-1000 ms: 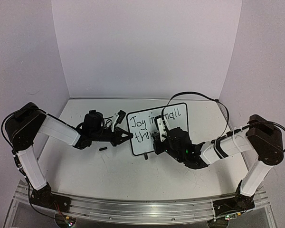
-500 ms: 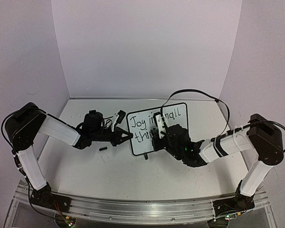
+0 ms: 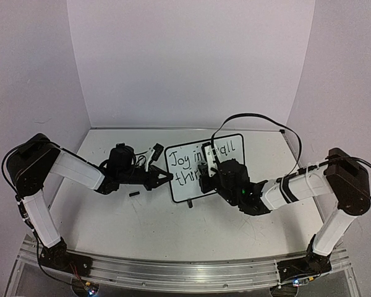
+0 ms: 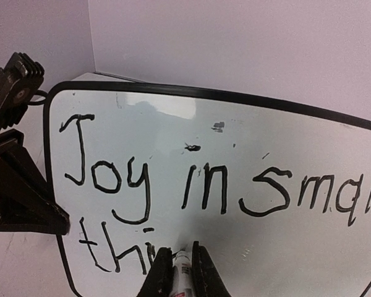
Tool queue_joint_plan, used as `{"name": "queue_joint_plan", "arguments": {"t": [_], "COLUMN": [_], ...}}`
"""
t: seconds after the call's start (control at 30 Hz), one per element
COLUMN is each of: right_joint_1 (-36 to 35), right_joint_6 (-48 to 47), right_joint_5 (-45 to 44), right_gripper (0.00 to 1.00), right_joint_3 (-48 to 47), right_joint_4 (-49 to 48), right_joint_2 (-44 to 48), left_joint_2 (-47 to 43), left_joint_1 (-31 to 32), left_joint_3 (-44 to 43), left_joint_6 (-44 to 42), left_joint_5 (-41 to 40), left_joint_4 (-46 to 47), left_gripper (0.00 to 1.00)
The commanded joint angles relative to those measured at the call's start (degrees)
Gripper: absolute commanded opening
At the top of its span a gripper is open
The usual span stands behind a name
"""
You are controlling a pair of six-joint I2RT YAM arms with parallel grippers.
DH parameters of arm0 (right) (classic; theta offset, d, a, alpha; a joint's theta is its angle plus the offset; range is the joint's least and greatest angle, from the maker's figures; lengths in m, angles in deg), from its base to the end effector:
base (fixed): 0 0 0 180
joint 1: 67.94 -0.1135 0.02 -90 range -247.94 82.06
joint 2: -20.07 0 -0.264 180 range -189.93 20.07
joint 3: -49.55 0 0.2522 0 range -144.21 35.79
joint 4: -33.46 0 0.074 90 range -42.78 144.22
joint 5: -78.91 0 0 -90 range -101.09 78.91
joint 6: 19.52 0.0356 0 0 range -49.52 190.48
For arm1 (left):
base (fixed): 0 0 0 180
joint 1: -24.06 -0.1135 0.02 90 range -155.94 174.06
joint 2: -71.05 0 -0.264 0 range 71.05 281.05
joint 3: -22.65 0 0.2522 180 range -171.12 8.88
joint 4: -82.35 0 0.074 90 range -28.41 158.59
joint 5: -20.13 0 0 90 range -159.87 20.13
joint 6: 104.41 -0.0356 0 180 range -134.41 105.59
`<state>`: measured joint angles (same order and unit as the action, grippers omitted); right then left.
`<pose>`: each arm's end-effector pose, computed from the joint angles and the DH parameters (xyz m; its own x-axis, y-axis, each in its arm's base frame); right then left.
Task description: Write a sentence on the whiteboard
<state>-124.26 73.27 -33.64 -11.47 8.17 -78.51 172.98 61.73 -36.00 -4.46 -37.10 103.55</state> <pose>0.2131 0.2951 0.1981 -0.1450 -0.1365 -0.9800 -0.5543 0.8316 -0.0338 0.2688 -0.2319 0.1598 -0.4505 0.1642 -0.8776 0.8458 0.3933 -0.3605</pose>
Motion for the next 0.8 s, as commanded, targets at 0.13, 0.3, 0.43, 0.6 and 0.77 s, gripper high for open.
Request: {"name": "queue_joint_plan", "arguments": {"t": [0.13, 0.3, 0.43, 0.6, 0.77], "right_joint_1": [1.5, 1.5, 1.6, 1.6, 1.5], "right_joint_6": [-0.2, 1.1, 2.3, 3.6, 4.0], "right_joint_5": [-3.2, -2.2, -1.4, -0.8, -0.7], "right_gripper": [0.00, 0.00, 0.00, 0.00, 0.00], "right_joint_3": [-0.2, 1.0, 2.1, 3.4, 4.2], "right_joint_4": [-1.6, -0.8, -0.3, 0.2, 0.5], "right_joint_2": [2.2, 1.6, 1.4, 1.1, 1.0], "left_joint_2": [-0.7, -0.8, -0.7, -0.6, -0.6], "left_joint_1": [-0.8, -0.8, -0.9, -0.8, -0.8], "left_joint_3": [0.5, 0.5, 0.5, 0.4, 0.4], "left_joint_6": [-4.2, -4.2, -4.2, -4.2, -4.2], "left_joint_5": [-5.2, -5.3, -5.3, -5.3, -5.3], "left_joint_4": [-4.7, -4.8, -4.7, -4.7, -4.7], "left_gripper": [0.00, 0.00, 0.00, 0.00, 0.00]}}
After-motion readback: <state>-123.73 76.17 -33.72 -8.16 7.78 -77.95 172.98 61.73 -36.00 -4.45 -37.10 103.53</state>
